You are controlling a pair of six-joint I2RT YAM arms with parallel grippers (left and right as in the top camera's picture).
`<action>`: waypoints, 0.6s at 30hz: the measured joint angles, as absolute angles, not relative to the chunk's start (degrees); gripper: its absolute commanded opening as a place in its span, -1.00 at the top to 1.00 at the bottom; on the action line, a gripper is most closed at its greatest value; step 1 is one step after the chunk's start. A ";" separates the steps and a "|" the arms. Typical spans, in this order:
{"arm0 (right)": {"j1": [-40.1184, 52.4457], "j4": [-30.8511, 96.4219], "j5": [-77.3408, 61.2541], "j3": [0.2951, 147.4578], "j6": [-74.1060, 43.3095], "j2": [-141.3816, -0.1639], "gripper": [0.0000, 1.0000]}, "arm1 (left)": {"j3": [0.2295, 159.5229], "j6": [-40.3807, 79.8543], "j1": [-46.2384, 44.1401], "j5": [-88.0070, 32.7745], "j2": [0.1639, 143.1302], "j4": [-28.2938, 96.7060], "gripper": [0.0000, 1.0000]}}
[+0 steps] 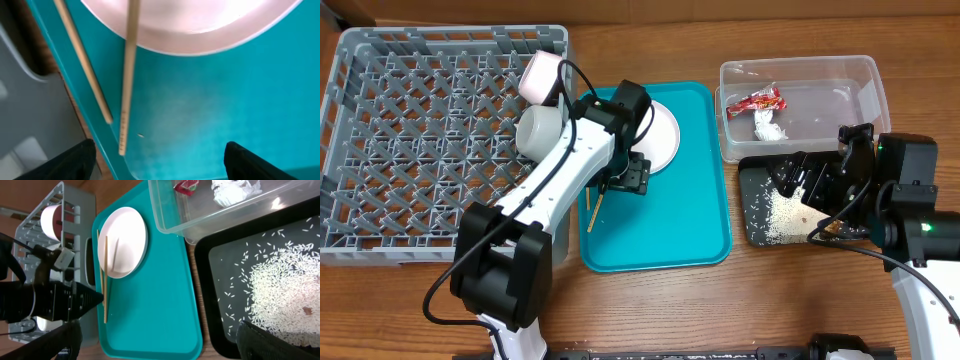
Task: Sort waste into correct bins and load items into the dishwasher
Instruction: 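Grasp one wooden chopstick on the tray with the left gripper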
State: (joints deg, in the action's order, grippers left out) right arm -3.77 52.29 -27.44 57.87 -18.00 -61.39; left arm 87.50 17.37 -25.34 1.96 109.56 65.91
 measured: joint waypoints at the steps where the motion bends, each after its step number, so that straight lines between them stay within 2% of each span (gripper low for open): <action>1: -3.77 52.31 -27.42 57.87 -17.98 -61.41 -1.00 | 87.39 17.21 -25.19 2.31 109.56 65.28 -0.64; 4: -3.77 52.29 -27.44 57.87 -17.96 -61.39 -1.00 | 86.04 16.27 -24.91 3.90 109.54 60.62 -0.55; 6: -3.77 52.25 -27.42 57.87 -17.96 -61.41 -0.99 | 83.11 16.14 -24.91 4.82 109.62 55.44 -0.41; 8: -3.75 52.25 -27.42 57.87 -17.96 -61.39 -1.00 | 80.23 15.73 -24.91 5.28 109.58 51.18 -0.39; 18: -3.77 52.29 -27.44 57.87 -17.98 -61.39 -1.00 | 70.72 12.71 -24.86 6.48 109.58 39.72 0.13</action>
